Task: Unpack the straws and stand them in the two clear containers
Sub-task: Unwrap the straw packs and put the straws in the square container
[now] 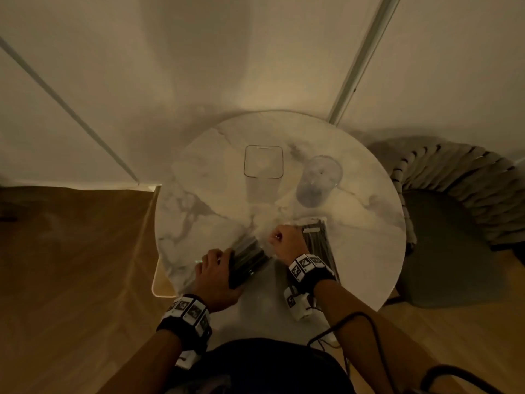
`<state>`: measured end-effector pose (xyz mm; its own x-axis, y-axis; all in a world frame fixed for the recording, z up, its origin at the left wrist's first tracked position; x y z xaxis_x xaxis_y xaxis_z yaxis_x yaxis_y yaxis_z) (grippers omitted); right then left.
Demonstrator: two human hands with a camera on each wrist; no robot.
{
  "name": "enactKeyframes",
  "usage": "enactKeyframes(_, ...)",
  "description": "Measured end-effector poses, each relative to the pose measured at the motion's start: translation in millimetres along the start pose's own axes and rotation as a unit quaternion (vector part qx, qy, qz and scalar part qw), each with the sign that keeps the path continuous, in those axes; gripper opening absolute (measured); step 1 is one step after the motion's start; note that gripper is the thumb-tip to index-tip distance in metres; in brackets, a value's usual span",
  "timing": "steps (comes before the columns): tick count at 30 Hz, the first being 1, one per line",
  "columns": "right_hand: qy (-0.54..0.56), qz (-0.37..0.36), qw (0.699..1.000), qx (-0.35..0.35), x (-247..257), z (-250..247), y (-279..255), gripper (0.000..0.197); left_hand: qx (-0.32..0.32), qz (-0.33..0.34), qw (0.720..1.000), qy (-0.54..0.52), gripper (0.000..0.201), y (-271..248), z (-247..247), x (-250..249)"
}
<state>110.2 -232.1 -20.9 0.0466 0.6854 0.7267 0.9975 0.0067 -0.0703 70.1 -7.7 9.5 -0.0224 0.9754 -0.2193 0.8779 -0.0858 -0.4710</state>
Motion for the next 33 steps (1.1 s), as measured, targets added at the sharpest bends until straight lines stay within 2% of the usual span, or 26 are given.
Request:
enactKeyframes(4,0.036,-0.007,0.999,-0.022,7,1,-8,0.006,-0.018,0.021,0.995,-0.092,0.074,26,2,-29)
enactKeyframes(8,-0.006,-0.024,1.0,-0.019,8,1,-16,0.014,0.03,0.007,0.99,-0.14,0.061,46,9,-48)
enactKeyframes(10,-0.014,-0.019,0.999,-0.027,9,-1,-18,0.014,0.034,0.008,0.985,-0.171,0.056,48,9,-53)
enactKeyframes(16,-0.011,-0.012,1.0,0.011,12,4,-14,0.012,0.009,0.035,0.976,-0.215,0.024,50,12,-49)
enactKeyframes(18,-0.008,0.006,1.0,-0.002,8,4,-13,0.011,-0.013,0.028,0.983,-0.179,0.03,49,14,-47)
enactKeyframes(21,0.006,0.052,0.998,-0.019,0,5,-12,0.017,-0.037,-0.001,0.997,-0.063,0.06,44,14,-45)
enactKeyframes(26,0.017,0.136,0.99,-0.045,-21,1,-14,0.017,-0.043,-0.002,0.997,-0.059,0.056,42,11,-39)
enactKeyframes(30,0.029,0.122,0.992,-0.03,-18,4,-17,0.007,-0.049,0.036,0.996,-0.065,0.07,42,10,-49)
enactKeyframes(33,0.044,0.094,0.995,-0.011,-12,5,-16,0.029,-0.026,0.033,0.999,-0.026,0.073,44,14,-59)
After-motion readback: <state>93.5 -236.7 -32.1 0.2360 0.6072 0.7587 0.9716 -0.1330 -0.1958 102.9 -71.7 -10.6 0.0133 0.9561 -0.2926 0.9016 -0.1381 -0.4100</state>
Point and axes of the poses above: each hand's wrist, its own y-axis towards the middle knuckle, its own z-axis out of the palm, x = y × z, the point moved 4 cm from there along y, towards the middle knuckle, and after that the axes turned 15 degrees about -z, right-handed, at the moved point
